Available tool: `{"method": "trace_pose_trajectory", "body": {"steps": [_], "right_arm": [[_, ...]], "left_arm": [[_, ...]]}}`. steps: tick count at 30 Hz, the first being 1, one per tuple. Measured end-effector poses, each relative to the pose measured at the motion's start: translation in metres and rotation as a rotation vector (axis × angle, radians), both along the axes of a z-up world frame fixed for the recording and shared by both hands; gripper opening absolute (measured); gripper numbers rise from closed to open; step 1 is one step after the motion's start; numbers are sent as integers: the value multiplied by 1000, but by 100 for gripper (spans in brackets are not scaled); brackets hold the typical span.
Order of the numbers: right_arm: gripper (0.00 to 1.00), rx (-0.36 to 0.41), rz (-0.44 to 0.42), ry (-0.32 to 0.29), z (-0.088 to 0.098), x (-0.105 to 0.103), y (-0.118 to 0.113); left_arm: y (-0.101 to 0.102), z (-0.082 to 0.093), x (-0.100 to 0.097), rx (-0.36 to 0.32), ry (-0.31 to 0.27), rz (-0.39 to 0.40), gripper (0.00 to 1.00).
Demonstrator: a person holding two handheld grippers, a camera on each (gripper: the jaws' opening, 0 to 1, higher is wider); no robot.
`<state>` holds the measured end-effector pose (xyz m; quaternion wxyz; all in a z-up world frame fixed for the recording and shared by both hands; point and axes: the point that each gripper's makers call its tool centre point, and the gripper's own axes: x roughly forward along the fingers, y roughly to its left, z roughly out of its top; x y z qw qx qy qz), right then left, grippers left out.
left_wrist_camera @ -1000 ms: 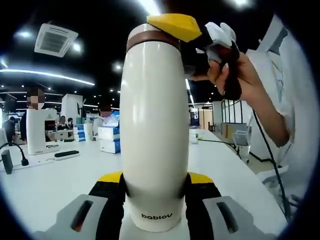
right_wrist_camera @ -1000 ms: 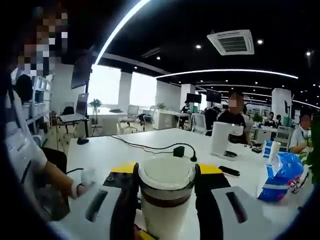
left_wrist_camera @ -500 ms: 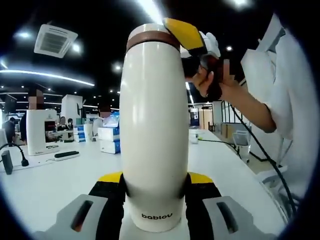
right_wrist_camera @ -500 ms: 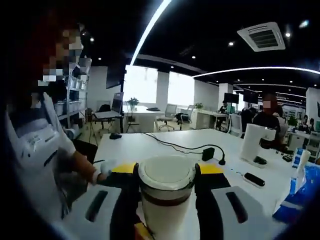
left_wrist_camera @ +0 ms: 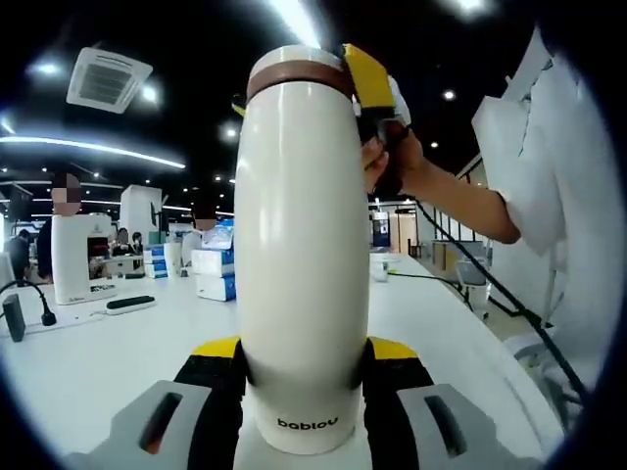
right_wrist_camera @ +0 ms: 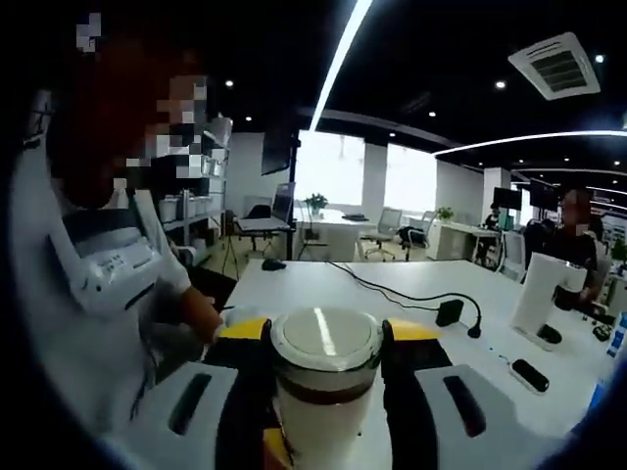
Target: Grasp the water cup twist off the cup lid place the cup lid on the table
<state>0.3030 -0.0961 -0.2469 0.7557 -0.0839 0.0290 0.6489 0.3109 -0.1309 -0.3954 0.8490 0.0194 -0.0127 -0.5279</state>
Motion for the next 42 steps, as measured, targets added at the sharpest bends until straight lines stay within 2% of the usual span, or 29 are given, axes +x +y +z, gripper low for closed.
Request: {"method": "trace_pose_trajectory", "body": {"steps": [7,12,13,15,18,19,22,27,29,31,33,37,39,42], "right_arm": [[46,5,64,24,0,-2,2],[48,5,36,33,-1,-3,2],[54,-15,15,20,-5,-2,1],[68,-28,-26,52,-10,-2,2],[73,-26,-77,56,-6,-2,-1],[75,-7,-134,64,0,-1,-4],[81,-1,-258,-2,9,1,-15],[82,64,-492,28,10,-4,-34],[83,70,-543,-13,9,-15,-34],[85,113,-597,-8,9,-25,-33],[84,144,-667,27,2,-36,-33],[83,154,-794,-14,-2,-47,-39],[81,188,-868,-30,-1,-50,-43],[81,248,-913,-17,-1,-57,-42]], "left_arm": [[0,0,1,-1,2,1,48],[0,0,1,-2,1,1,48],[0,0,1,-2,-2,1,48],[-1,0,1,-1,-4,0,48],[-1,0,1,-2,-2,1,48],[-1,0,1,-2,-3,1,48],[-1,0,1,-1,-4,3,48],[-1,-1,1,-1,-4,3,48],[-1,-1,1,-1,-3,4,48],[-1,-1,1,-1,-2,5,48],[-1,-1,2,-1,-3,5,48],[-1,-1,2,0,-2,6,48],[-1,-1,3,0,-2,5,48],[-1,-1,3,-1,-1,5,48]]}}
